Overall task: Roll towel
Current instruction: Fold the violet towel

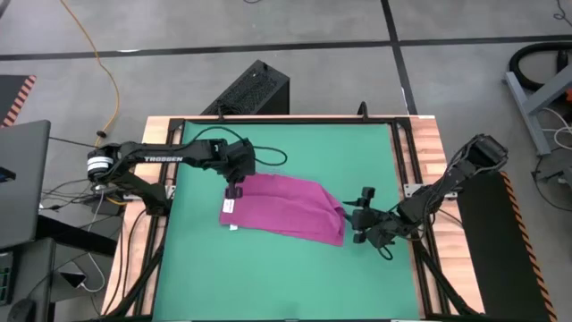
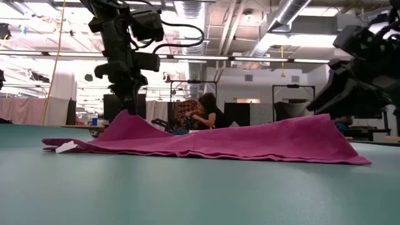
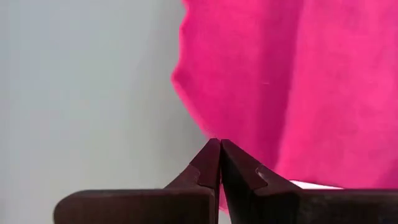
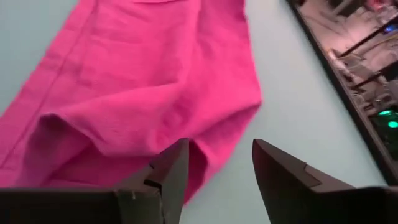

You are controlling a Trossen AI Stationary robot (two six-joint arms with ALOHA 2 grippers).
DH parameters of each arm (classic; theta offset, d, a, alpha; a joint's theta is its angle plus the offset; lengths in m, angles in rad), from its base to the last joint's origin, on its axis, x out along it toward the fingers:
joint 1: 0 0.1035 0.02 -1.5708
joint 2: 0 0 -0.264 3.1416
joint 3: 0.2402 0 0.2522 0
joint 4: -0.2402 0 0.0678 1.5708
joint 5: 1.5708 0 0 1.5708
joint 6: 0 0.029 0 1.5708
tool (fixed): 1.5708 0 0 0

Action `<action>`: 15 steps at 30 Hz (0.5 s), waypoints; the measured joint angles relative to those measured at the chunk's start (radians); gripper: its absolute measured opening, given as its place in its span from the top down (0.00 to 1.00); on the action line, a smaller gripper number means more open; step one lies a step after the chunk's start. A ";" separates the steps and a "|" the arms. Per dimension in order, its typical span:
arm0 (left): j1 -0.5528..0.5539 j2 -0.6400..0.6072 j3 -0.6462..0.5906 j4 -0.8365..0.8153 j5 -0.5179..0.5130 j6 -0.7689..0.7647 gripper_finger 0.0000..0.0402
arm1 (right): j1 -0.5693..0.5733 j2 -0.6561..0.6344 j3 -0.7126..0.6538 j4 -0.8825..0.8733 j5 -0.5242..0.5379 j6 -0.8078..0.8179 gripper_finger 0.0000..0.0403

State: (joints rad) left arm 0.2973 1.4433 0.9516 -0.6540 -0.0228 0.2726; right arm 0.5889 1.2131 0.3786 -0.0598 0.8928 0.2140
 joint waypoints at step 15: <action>-0.062 -0.033 0.024 0.027 0.089 -0.018 1.00 | -0.111 0.204 0.000 0.125 -0.041 -0.120 0.47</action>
State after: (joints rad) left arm 0.2352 1.4101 0.9760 -0.6268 0.0665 0.2546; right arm 0.4781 1.4174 0.3789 0.0653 0.8518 0.0938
